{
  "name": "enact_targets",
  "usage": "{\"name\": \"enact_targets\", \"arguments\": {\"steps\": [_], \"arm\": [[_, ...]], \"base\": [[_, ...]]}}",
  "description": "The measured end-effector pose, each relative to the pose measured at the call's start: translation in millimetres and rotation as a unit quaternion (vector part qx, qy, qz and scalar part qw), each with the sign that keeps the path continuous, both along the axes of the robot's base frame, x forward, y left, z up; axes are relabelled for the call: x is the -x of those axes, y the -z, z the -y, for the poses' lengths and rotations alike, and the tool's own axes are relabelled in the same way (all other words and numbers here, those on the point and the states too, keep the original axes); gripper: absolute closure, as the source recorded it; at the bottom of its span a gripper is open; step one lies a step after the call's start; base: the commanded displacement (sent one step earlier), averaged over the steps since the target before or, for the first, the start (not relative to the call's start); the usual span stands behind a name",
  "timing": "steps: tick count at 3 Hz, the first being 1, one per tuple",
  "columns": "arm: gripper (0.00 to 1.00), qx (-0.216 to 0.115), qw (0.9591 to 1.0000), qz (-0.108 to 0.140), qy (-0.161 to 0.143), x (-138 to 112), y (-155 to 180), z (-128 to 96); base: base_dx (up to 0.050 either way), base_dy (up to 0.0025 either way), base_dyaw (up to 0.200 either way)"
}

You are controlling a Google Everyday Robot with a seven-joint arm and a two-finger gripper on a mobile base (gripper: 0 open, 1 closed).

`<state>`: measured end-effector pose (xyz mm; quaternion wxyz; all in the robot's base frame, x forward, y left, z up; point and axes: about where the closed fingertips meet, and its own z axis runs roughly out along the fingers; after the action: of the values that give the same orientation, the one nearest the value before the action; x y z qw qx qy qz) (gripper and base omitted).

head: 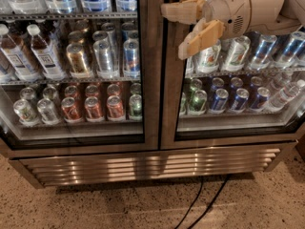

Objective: Open left fridge door

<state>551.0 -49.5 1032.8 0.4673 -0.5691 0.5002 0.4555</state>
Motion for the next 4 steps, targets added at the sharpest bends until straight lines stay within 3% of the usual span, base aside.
{"name": "enact_targets", "arguments": {"steps": [1, 2, 3, 4], "arm": [[0.00, -0.037, 0.9990, -0.017, -0.019, -1.2, 9.8, -4.4], [0.00, -0.042, 0.9987, -0.019, -0.021, -1.5, 10.5, -5.3], [0.00, -0.042, 0.9987, -0.019, -0.021, -1.5, 10.5, -5.3], [0.19, -0.042, 0.9987, -0.019, -0.021, -1.5, 10.5, -5.4]], "base": [[0.000, 0.00000, 0.000], [0.000, 0.00006, 0.195], [0.000, 0.00000, 0.000], [0.000, 0.00000, 0.000]]}}
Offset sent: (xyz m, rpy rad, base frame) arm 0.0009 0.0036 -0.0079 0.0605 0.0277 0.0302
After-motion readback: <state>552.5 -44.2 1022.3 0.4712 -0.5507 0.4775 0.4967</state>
